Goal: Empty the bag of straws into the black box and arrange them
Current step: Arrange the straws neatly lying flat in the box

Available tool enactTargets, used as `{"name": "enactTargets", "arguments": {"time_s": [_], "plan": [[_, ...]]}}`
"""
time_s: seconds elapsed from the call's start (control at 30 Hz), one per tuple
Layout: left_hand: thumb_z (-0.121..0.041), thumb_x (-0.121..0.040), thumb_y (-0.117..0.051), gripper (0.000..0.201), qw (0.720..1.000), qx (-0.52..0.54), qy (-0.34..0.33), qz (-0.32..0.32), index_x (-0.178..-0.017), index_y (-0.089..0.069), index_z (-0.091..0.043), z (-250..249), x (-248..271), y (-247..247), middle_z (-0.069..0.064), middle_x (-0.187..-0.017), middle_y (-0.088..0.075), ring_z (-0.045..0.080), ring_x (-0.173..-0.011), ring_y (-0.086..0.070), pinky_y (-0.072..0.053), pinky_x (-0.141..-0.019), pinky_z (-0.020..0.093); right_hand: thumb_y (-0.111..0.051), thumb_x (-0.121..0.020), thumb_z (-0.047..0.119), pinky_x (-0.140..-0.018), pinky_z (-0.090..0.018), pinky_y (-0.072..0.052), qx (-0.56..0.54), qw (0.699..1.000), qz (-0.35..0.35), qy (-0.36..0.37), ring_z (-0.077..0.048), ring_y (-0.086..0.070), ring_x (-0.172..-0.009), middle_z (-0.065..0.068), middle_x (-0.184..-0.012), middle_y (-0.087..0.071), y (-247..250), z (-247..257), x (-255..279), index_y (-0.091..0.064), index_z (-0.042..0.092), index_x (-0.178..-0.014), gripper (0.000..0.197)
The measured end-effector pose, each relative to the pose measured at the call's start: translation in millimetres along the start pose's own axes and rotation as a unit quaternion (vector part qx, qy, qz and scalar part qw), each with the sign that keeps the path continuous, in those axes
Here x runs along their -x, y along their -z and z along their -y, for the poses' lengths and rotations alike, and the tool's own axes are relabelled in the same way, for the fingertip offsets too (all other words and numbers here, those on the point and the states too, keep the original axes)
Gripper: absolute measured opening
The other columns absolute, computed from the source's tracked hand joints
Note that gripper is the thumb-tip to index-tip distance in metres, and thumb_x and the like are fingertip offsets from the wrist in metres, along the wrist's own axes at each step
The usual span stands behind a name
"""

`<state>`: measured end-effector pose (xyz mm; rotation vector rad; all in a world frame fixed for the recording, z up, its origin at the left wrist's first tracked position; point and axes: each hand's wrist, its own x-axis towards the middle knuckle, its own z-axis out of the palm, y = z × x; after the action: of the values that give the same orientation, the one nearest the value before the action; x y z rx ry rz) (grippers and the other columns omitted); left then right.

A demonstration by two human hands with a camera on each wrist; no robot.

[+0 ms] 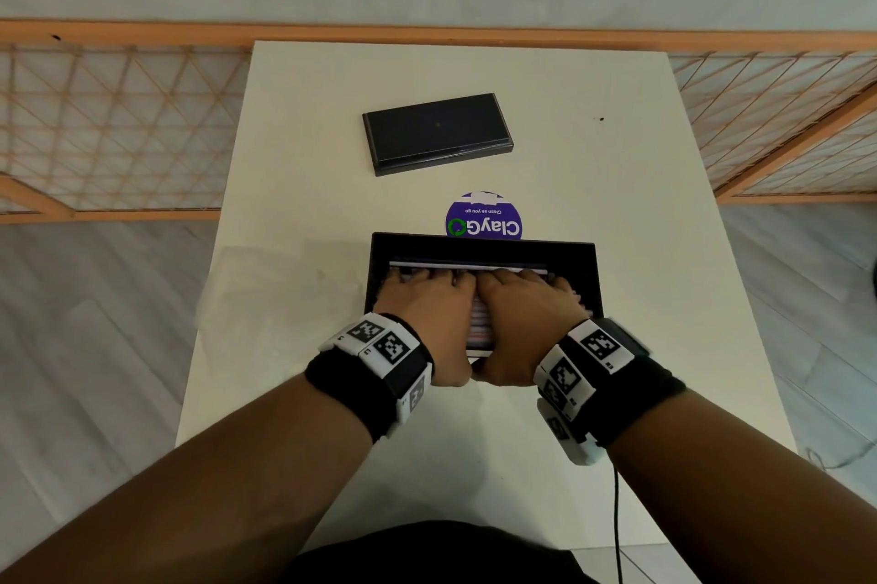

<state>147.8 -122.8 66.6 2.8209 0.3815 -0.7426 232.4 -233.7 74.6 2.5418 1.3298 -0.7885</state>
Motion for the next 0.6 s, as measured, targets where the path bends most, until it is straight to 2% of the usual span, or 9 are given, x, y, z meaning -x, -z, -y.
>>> {"name": "enactTargets", "arguments": {"time_s": [0.23, 0.43, 0.6], "plan": [[-0.064, -0.068, -0.072, 0.099, 1.000, 0.017, 0.005, -0.018, -0.148, -0.031, -0.024, -0.5, 1.4, -2.6, 0.000, -0.149, -0.046, 0.026, -0.139, -0.043, -0.028, -0.117, 0.051, -0.067, -0.054, 0.065, -0.109, -0.054, -0.033, -0.014, 1.000, -0.010, -0.008, -0.026, -0.050, -0.126, 0.007, -0.135, -0.054, -2.9, 0.5, 0.0, -0.038, 0.028, -0.135, 0.094], [-0.063, -0.068, -0.073, 0.102, 1.000, 0.015, 0.005, -0.012, -0.150, -0.028, -0.024, -1.3, 5.3, -3.8, 0.001, -0.151, -0.043, 0.026, -0.142, -0.039, -0.027, -0.118, 0.050, -0.068, -0.055, 0.063, -0.111, -0.056, -0.031, -0.015, 1.000, -0.010, -0.008, -0.026, -0.048, -0.129, 0.006, -0.137, -0.052, -5.3, 2.3, 4.1, -0.037, 0.026, -0.138, 0.095], [-0.060, -0.072, -0.070, 0.090, 1.000, 0.008, 0.013, -0.017, -0.146, -0.034, -0.023, -6.9, 12.4, -6.6, 0.002, -0.145, -0.049, 0.027, -0.137, -0.044, -0.025, -0.119, 0.053, -0.065, -0.058, 0.061, -0.111, -0.055, -0.030, -0.009, 1.000, -0.020, 0.001, -0.025, -0.048, -0.130, 0.005, -0.138, -0.052, -6.3, 5.3, 8.1, -0.039, 0.025, -0.136, 0.090]]}}
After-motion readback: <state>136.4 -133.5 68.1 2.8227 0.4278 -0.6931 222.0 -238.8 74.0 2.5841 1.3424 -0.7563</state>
